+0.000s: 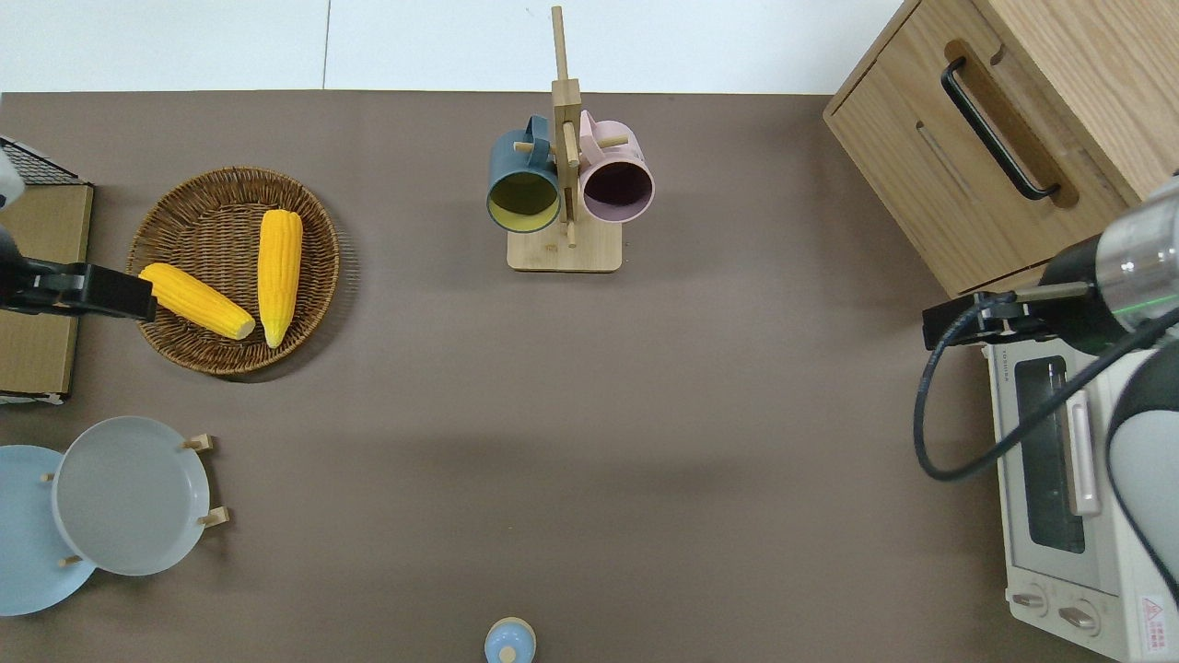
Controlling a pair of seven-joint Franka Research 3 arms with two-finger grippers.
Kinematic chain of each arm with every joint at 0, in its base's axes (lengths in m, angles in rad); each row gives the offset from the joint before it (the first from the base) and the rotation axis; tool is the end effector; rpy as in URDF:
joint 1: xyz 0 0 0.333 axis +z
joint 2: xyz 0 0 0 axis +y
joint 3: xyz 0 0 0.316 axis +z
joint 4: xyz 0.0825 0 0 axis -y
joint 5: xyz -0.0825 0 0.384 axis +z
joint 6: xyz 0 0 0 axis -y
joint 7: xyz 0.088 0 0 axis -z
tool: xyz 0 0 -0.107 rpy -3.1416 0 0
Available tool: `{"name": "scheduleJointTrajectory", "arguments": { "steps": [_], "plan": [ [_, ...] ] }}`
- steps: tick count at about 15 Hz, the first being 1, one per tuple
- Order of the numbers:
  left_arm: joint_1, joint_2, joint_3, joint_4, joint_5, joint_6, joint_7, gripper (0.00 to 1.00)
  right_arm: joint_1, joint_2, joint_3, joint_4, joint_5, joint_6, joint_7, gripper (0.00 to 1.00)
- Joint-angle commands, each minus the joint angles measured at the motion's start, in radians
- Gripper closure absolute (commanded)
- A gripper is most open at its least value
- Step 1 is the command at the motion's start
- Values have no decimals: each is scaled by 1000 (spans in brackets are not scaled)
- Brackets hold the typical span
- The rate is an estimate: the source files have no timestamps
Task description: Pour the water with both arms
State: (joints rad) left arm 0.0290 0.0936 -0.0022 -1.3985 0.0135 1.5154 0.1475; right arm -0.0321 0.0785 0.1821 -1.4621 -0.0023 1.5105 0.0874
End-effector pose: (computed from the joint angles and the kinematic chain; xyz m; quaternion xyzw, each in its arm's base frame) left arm 0.5782 0.0171 0.6474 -0.9981 0.0599 -0.0110 0.0076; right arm 0.5670 0.0809 0.6267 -0.9994 -0.0311 0.0150 0.0042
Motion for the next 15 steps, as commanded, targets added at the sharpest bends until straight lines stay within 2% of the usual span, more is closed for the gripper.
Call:
{"name": "scheduleJointTrajectory", "arguments": {
  "steps": [1, 3, 8, 11, 15],
  "plan": [
    [109, 3, -2, -14, 2, 41, 144, 0, 73, 88, -4, -12, 21, 115, 21, 13],
    [159, 6, -2, -14, 5, 64, 231, 0, 113, 142, -4, -12, 19, 193, 38, 11],
    [307, 28, -2, -14, -12, 115, 411, 0, 170, 245, -4, -4, 5, 394, 45, 11],
    [405, 44, -2, -14, -90, 144, 463, 0, 190, 303, -4, -1, 4, 525, 40, 13],
    [515, 78, -4, -13, -127, 187, 616, 0, 242, 400, -4, 57, -5, 655, 35, 11]
  ]
}}
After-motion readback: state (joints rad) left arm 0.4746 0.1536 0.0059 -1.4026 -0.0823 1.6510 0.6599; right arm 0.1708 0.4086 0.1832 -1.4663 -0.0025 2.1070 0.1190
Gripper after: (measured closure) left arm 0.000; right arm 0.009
